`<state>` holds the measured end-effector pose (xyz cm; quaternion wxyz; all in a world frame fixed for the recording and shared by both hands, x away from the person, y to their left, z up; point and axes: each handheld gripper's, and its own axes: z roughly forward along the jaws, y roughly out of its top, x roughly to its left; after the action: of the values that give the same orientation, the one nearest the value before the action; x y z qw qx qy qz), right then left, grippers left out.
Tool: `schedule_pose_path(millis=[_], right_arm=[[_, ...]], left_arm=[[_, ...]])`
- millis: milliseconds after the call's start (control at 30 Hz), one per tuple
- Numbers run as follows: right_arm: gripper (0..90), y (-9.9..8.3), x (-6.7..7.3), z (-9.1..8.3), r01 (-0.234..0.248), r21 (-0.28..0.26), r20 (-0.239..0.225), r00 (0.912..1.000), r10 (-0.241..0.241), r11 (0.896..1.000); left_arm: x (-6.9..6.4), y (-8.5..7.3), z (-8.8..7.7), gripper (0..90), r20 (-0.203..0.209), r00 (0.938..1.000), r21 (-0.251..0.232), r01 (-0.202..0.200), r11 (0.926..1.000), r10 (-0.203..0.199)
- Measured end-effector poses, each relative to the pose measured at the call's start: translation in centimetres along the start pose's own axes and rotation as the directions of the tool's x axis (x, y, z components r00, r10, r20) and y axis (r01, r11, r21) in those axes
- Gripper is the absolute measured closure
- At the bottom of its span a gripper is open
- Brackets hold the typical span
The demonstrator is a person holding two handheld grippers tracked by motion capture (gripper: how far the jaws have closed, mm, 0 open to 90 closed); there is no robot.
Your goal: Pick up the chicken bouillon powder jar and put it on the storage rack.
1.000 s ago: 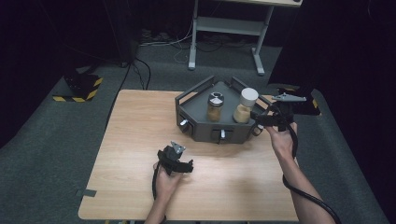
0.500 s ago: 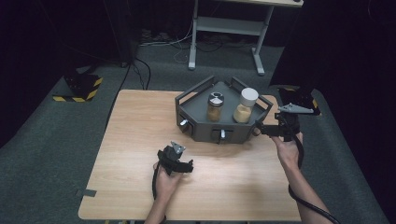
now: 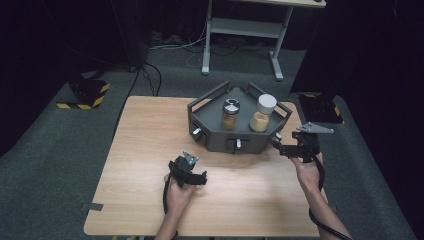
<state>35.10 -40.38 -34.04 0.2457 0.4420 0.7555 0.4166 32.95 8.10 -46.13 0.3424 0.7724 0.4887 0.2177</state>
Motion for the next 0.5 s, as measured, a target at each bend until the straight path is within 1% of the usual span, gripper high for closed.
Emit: schedule_pose_path(millis=[233,400,500], right_arm=[[9.3,-1.9,0.1,0.3,-0.014,0.008,0.008,0.9999,0.014,1.0],[8.2,-3.4,0.3,0.7,-0.022,0.026,0.031,0.9993,0.021,0.999],[7.4,-4.3,0.3,1.2,-0.039,0.046,0.045,0.9983,0.037,0.998]], left_arm=[[0.0,0.0,0.0,3.3,0.0,1.0,0.0,0.0,1.0,0.0],[0.0,0.0,0.0,3.3,-0.001,1.0,0.0,0.0,1.0,0.0],[0.0,0.0,0.0,3.3,-0.001,1.0,0.0,0.001,1.0,-0.001]])
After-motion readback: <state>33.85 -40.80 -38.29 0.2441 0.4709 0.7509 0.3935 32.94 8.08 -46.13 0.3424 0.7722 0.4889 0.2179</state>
